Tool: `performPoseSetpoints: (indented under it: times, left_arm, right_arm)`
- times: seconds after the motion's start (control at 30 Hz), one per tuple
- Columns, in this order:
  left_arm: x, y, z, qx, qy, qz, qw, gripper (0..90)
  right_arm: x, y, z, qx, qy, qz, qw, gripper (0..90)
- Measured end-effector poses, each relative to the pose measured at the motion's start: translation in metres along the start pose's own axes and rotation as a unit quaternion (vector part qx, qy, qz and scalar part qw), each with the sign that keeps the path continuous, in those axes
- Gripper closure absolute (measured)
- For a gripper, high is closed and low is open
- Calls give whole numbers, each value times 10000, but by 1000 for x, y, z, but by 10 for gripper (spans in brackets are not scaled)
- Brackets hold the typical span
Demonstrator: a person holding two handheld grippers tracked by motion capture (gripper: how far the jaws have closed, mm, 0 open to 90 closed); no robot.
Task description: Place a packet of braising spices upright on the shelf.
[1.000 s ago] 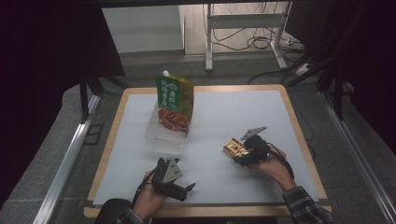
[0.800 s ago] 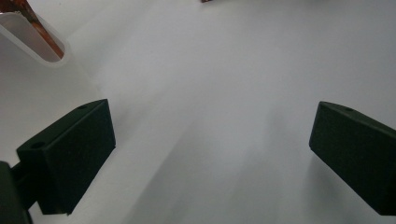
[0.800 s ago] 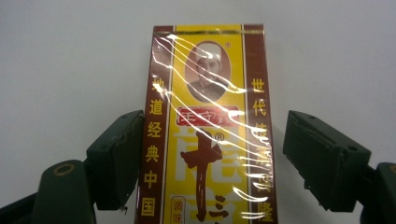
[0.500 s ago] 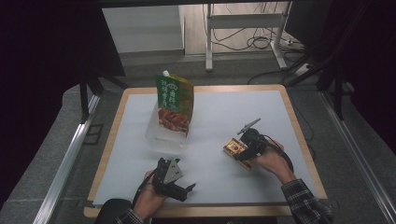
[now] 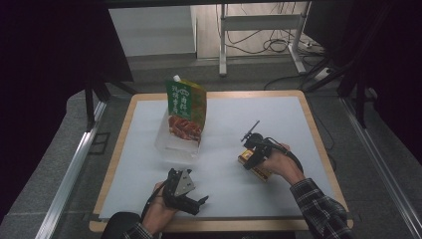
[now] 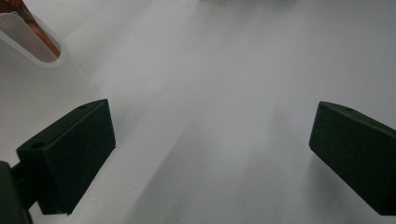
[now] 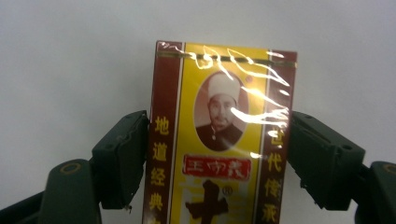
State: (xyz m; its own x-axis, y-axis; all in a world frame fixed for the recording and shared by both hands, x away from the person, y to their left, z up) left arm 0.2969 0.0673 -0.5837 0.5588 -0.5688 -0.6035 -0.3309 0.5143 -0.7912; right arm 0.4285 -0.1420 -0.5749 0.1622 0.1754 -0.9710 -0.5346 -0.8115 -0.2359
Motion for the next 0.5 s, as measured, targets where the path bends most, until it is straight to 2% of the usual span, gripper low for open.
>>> performPoseSetpoints:
  times: [0.03,0.07,0.23,0.33,0.43,0.47,0.5]
  left_arm:
    - [0,0,0,-2,-6,-7,10000,0]
    - [-1,-1,0,0,-15,-20,10000,0]
    - [-1,-1,0,6,-18,-24,10000,0]
    - [-1,-1,0,9,-24,-39,10000,1]
    - [-1,-1,0,6,-36,-55,10000,1]
    - [-1,-1,0,6,-36,-55,10000,1]
    - [-1,-2,0,5,-42,-65,10000,1]
  right_arm:
    - [2,-1,0,-13,34,26,10000,253]
    - [4,-2,0,-25,69,162,9998,270]
    - [3,-3,1,-14,84,262,9996,311]
    - [1,-3,2,-93,103,256,9996,315]
    - [-7,-6,4,-60,16,-49,10000,316]
    - [-7,-6,4,-60,16,-49,10000,316]
    - [-12,-8,4,-102,28,-258,9996,316]
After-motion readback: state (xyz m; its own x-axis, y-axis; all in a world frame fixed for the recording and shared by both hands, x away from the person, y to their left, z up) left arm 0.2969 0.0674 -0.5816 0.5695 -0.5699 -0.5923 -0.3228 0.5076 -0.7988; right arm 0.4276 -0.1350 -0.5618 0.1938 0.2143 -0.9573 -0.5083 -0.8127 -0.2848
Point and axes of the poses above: each handheld gripper's, and its own axes: x roughly forward along the jaws, y roughly out of its underside, z roughly to its left, the point moved 8 cm from there along x, roughly forward along the jaws, and after that the axes turned 4 degrees about -x, right-handed, at the moved point
